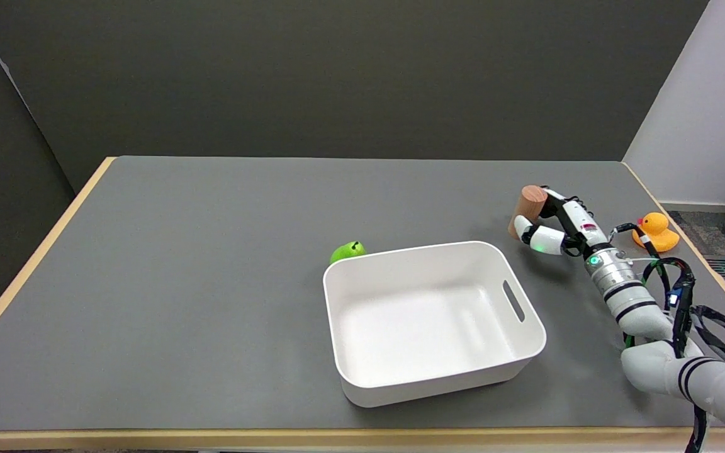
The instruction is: Pick up the wooden cylinder.
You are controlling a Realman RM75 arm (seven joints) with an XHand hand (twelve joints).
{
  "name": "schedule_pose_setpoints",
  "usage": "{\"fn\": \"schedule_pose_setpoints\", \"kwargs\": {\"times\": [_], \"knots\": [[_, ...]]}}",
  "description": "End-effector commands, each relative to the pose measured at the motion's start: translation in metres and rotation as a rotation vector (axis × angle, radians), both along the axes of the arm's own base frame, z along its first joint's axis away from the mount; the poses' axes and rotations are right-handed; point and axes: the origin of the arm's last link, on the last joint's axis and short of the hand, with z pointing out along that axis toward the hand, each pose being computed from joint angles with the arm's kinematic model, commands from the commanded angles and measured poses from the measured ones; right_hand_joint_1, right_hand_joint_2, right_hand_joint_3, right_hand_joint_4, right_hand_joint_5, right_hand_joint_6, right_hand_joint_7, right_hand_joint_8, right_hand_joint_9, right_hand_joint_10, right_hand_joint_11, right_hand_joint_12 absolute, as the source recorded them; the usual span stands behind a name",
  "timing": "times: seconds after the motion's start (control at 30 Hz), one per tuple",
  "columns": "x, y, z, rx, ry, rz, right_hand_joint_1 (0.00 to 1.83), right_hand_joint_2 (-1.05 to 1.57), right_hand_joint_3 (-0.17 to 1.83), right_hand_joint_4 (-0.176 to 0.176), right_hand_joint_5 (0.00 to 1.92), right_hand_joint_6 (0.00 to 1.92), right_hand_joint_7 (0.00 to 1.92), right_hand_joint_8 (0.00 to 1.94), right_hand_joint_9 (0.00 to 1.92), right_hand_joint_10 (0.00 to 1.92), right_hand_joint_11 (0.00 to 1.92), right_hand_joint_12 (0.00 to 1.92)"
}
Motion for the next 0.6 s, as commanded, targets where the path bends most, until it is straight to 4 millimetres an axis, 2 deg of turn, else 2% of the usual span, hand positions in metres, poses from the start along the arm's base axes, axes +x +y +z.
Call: {"fn": "schedule_pose_setpoints", "kwargs": {"times": [0.03, 0.13, 0.3, 0.33, 0.37, 0.43, 0.6], "knots": [[-0.004, -0.003, -0.007, 0.012, 0.006, -0.01, 0.9, 1.17, 0.32, 0.03, 0.62, 1.57, 0.63, 0.8, 0.52, 1.03, 0.21, 1.36], [-0.003, -0.004, -0.009, 0.014, 0.045, -0.014, 0.91, 1.12, 0.4, 0.036, 0.65, 1.56, 0.68, 0.89, 0.57, 1.09, 0.23, 1.4], [-0.001, -0.006, -0.01, 0.016, 0.061, -0.012, 0.92, 1.09, 0.44, 0.026, 0.66, 1.56, 0.75, 1.02, 0.63, 1.18, 0.29, 1.49], [0.0, -0.007, -0.01, 0.019, 0.065, -0.012, 0.92, 1.12, 0.46, -0.017, 0.62, 1.63, 0.77, 1.07, 0.69, 1.17, 0.34, 1.47], [0.0, -0.008, -0.01, 0.022, 0.068, -0.013, 0.92, 1.13, 0.47, -0.037, 0.6, 1.65, 0.79, 1.13, 0.72, 1.18, 0.36, 1.49], [0.001, -0.01, -0.011, 0.029, 0.076, -0.013, 0.94, 1.08, 0.47, 0.002, 0.68, 1.55, 0.79, 1.27, 0.72, 1.28, 0.31, 1.67], [0.011, -0.014, -0.01, 0.033, 0.089, 0.031, 0.94, 1.07, 0.49, -0.011, 0.68, 1.57, 0.79, 1.44, 0.76, 1.35, 0.24, 1.81]]}}
